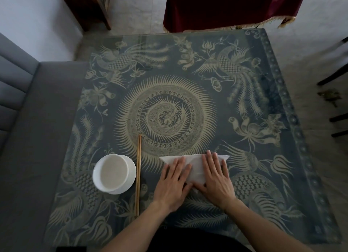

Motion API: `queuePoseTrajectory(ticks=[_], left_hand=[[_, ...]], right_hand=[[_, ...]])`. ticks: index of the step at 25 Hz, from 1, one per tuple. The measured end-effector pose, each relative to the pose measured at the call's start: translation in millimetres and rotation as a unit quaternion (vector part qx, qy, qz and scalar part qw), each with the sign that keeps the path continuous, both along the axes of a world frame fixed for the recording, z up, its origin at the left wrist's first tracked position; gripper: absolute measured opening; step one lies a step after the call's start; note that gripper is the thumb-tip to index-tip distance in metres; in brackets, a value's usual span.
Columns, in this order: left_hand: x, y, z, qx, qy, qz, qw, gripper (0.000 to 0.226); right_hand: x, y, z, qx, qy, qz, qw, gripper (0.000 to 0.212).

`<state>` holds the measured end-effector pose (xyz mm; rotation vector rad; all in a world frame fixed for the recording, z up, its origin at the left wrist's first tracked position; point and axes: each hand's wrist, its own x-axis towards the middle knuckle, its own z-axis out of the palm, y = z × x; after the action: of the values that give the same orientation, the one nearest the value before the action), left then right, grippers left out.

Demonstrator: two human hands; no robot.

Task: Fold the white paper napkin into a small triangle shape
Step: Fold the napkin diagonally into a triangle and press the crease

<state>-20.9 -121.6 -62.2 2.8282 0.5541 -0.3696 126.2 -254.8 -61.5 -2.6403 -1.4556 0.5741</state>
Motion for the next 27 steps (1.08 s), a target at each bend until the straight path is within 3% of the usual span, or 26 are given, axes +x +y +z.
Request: queuePoseTrajectory(ticks=[4, 7, 13, 19, 24, 27], left_hand=[[-16, 17, -5, 0.020, 0.025, 0.036, 0.999, 0.064], [-23, 26, -5, 0.029, 0.045, 0.066, 0.996, 0.068], [-19, 30, 1, 0.021, 0.015, 0.063, 0.998, 0.072], [20, 6, 0, -0.043, -0.033, 0.012, 0.998, 0.067], [20, 3, -7, -0.023, 0.006, 0.013, 1.000, 0.069], [13, 12, -8, -0.015, 0.012, 0.037, 0.999, 0.083]], right_hand=[[17, -10, -3, -0.034, -0.004, -0.021, 0.999, 0.124], [30, -18, -3, -0.053, -0.013, -0.033, 0.998, 0.126], [38, -23, 4, -0.028, -0.029, -0.042, 0.998, 0.105], [-6, 5, 10, 0.021, -0.026, 0.031, 0.999, 0.069], [-6, -2, -1, -0.007, -0.010, -0.011, 1.000, 0.084], [9, -10, -3, -0.031, -0.018, -0.036, 0.999, 0.096]])
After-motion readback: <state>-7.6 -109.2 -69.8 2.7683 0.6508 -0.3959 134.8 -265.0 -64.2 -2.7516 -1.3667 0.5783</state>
